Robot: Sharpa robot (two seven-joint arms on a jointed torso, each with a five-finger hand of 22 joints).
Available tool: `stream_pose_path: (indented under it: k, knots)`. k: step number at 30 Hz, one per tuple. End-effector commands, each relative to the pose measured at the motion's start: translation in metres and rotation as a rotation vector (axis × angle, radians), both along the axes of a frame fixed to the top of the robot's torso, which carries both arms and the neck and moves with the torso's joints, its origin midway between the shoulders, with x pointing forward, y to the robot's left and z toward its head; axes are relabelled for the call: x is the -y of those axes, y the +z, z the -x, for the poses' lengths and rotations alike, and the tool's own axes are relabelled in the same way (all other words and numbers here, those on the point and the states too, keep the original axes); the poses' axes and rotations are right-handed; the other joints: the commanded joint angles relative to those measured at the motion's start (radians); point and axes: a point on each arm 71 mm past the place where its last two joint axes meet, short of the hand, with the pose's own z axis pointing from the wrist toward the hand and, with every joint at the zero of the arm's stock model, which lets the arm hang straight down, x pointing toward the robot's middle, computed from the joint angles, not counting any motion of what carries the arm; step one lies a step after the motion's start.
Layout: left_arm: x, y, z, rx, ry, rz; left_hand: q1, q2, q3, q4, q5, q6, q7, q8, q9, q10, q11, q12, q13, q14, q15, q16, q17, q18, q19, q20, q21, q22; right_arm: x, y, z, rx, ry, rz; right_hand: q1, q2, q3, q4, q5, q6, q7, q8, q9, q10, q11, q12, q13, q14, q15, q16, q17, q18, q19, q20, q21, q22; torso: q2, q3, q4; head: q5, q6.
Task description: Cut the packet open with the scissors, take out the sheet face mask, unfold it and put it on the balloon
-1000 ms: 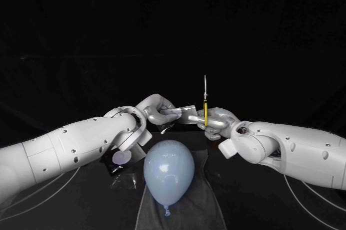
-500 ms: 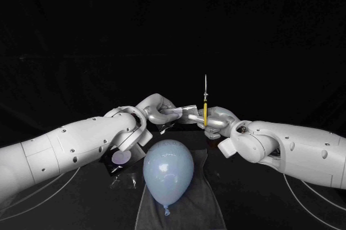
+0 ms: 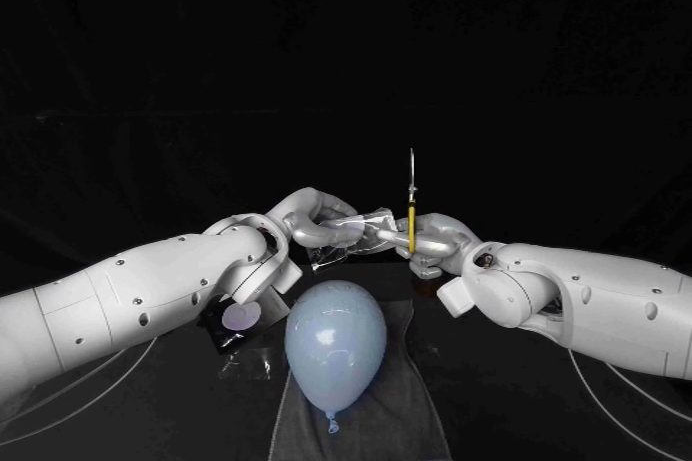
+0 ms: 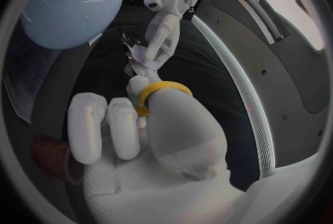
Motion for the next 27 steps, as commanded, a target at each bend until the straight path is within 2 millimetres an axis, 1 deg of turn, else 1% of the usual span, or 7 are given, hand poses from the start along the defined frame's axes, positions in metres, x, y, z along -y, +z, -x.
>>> stream_pose_path:
  k: [1, 3, 7, 14, 17, 24, 27]
  knots:
    - [-0.003, 0.003, -0.001, -0.008, -0.006, 0.064, 0.086, -0.036, -0.258, 0.101, 0.006, -0.124, -0.014, -0.05, -0.044, -0.081, 0.015, 0.002, 0.0, -0.081, 0.014, -0.006, -0.019, -0.012, -0.053, 0.0, -0.019, -0.004, 0.001, 0.004, 0.0, 0.034, 0.002, -0.003, -0.012, 0.009, 0.006, -0.003, -0.003, 0.12, -0.002, 0.005, 0.001, 0.426, -0.024, 0.611, 0.472, 0.104, -0.05, 0.003, 0.263, -0.006, 0.045, -0.01, 0.006, 0.177, 0.0, -0.0002, 0.0003, -0.001, 0.001]
    - [-0.007, 0.003, -0.002, -0.015, 0.008, 0.08, 0.079, -0.059, -0.306, 0.102, 0.008, -0.143, -0.017, -0.057, -0.05, -0.112, 0.019, -0.001, -0.002, -0.102, 0.017, -0.009, -0.024, -0.013, -0.059, 0.001, -0.021, -0.004, 0.003, 0.004, 0.001, 0.036, 0.0, -0.003, -0.015, 0.008, 0.009, -0.004, -0.003, 0.12, -0.003, 0.006, 0.002, 0.426, -0.025, 0.611, 0.472, 0.104, -0.051, 0.003, 0.263, -0.006, 0.045, -0.01, 0.006, 0.176, 0.0, -0.0001, 0.0003, -0.001, 0.002]
    - [-0.017, 0.002, -0.004, -0.034, 0.033, 0.101, 0.069, -0.077, -0.351, 0.103, 0.011, -0.156, -0.023, -0.062, -0.055, -0.138, 0.022, -0.001, -0.003, -0.128, 0.02, -0.011, -0.029, -0.013, -0.064, 0.001, -0.023, -0.004, 0.005, 0.005, 0.001, 0.039, -0.003, -0.003, -0.02, 0.006, 0.016, -0.008, -0.003, 0.121, -0.003, 0.007, 0.005, 0.426, -0.025, 0.611, 0.472, 0.104, -0.051, 0.003, 0.263, -0.006, 0.045, -0.011, 0.006, 0.177, 0.0, 0.0001, -0.0001, -0.001, 0.003]
    - [-0.036, -0.001, -0.007, -0.082, 0.08, 0.127, 0.05, -0.089, -0.397, 0.104, 0.012, -0.16, -0.021, -0.063, -0.055, -0.152, 0.023, 0.001, -0.002, -0.14, 0.022, -0.01, -0.032, -0.012, -0.063, 0.001, -0.023, -0.003, 0.009, 0.006, 0.002, 0.045, -0.01, -0.004, -0.026, 0.004, 0.023, -0.012, -0.004, 0.121, -0.004, 0.007, 0.007, 0.426, -0.026, 0.611, 0.472, 0.104, -0.052, 0.003, 0.263, -0.006, 0.045, -0.011, 0.006, 0.177, 0.0, 0.0011, 0.0001, -0.002, 0.007]
    - [-0.044, -0.003, -0.008, -0.109, 0.102, 0.141, 0.034, -0.091, -0.415, 0.104, 0.013, -0.157, -0.02, -0.062, -0.054, -0.151, 0.023, 0.004, -0.001, -0.14, 0.021, -0.009, -0.031, -0.012, -0.06, 0.0, -0.022, -0.003, 0.01, 0.006, 0.002, 0.048, -0.013, -0.005, -0.029, 0.003, 0.027, -0.014, -0.003, 0.121, -0.004, 0.008, 0.009, 0.426, -0.026, 0.611, 0.472, 0.104, -0.052, 0.003, 0.263, -0.006, 0.045, -0.011, 0.006, 0.177, 0.0, 0.0007, 0.0003, -0.005, 0.009]
    - [-0.06, -0.008, -0.013, -0.155, 0.158, 0.188, 0.011, -0.1, -0.426, 0.105, 0.014, -0.158, -0.02, -0.062, -0.054, -0.144, 0.023, 0.007, 0.0, -0.141, 0.022, -0.008, -0.031, -0.012, -0.053, 0.0, -0.02, -0.002, 0.015, 0.008, 0.003, 0.058, -0.024, -0.005, -0.034, 0.002, 0.033, -0.018, -0.003, 0.122, -0.005, 0.009, 0.011, 0.426, -0.027, 0.611, 0.472, 0.104, -0.052, 0.003, 0.263, -0.006, 0.045, -0.012, 0.006, 0.177, 0.001, -0.0005, -0.0005, -0.01, 0.015]
    - [-0.066, -0.01, -0.015, -0.169, 0.19, 0.226, 0.005, -0.1, -0.426, 0.104, 0.015, -0.157, -0.018, -0.062, -0.054, -0.136, 0.023, 0.009, 0.001, -0.117, 0.021, -0.003, -0.025, -0.011, -0.034, 0.0, -0.014, 0.001, 0.017, 0.009, 0.003, 0.063, -0.031, -0.006, -0.038, 0.0, 0.038, -0.021, -0.003, 0.122, -0.005, 0.01, 0.013, 0.426, -0.027, 0.611, 0.472, 0.104, -0.052, 0.003, 0.263, -0.006, 0.046, -0.012, 0.008, 0.178, 0.0, -0.0003, 0.0002, -0.012, 0.017]
